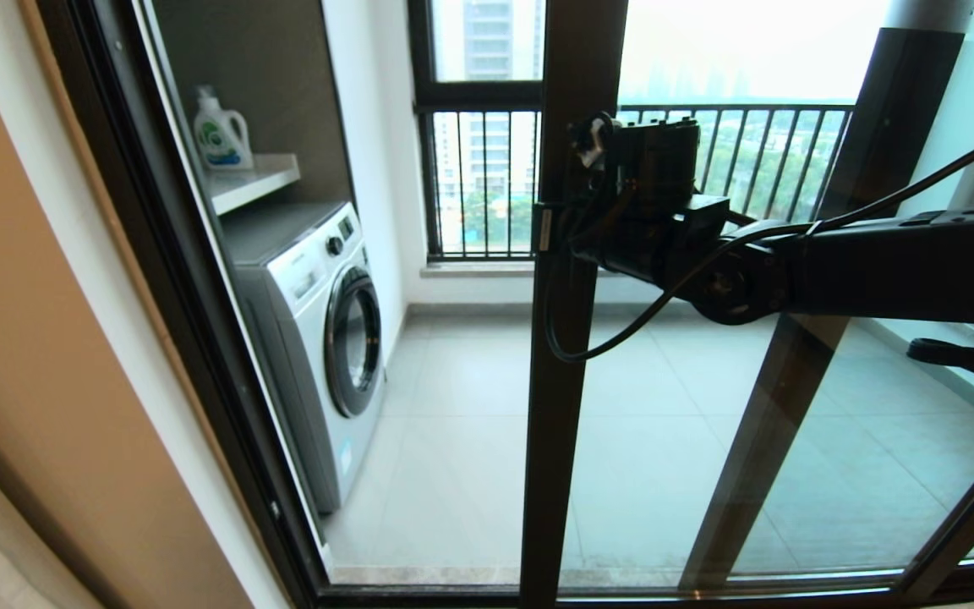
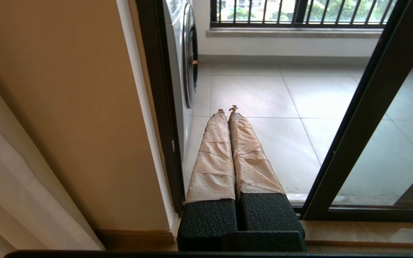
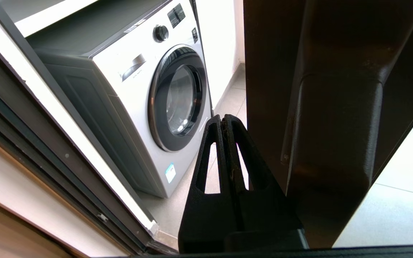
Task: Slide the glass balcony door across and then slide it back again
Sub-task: Open the slid door
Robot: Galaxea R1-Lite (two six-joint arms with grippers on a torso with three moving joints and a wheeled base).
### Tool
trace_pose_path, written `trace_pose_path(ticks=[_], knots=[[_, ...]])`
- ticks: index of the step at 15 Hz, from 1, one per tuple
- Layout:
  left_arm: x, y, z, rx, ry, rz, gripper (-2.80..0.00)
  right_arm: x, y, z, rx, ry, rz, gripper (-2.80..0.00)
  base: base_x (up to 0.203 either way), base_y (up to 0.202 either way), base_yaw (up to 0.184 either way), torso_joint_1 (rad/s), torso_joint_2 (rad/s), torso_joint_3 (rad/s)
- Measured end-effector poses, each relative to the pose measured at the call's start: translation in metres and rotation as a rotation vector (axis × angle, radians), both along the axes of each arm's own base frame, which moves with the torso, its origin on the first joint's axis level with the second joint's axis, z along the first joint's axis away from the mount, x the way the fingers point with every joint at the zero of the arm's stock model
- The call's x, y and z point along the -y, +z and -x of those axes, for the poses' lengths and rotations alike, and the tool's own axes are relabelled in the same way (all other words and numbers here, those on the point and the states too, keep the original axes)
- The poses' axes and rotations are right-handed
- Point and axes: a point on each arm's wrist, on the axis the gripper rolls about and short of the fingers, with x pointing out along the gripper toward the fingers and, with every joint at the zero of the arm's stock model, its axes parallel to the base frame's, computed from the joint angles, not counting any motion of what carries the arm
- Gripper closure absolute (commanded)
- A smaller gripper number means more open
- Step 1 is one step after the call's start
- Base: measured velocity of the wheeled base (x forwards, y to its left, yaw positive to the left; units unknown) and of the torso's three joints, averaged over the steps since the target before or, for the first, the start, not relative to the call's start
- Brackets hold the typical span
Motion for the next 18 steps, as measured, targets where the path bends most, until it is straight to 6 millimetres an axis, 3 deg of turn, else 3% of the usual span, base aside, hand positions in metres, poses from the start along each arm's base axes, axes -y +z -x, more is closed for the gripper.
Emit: trace_pose_path(ticks=[10,18], knots=[[0.000,0.000,0.000,0.000,0.000,0.000,0.00,0.015,-0.001,-0.003,0.009,-0.038,-0.001,0.00,0.000,0.000,0.000,0.000,0.00,0.000],[0.000,0.000,0.000,0.000,0.000,0.001,0.00,0.048,-0.004,0.002,0.007,-0.089,-0.002,0.00,0.000,0.000,0.000,0.000,0.00,0.000]])
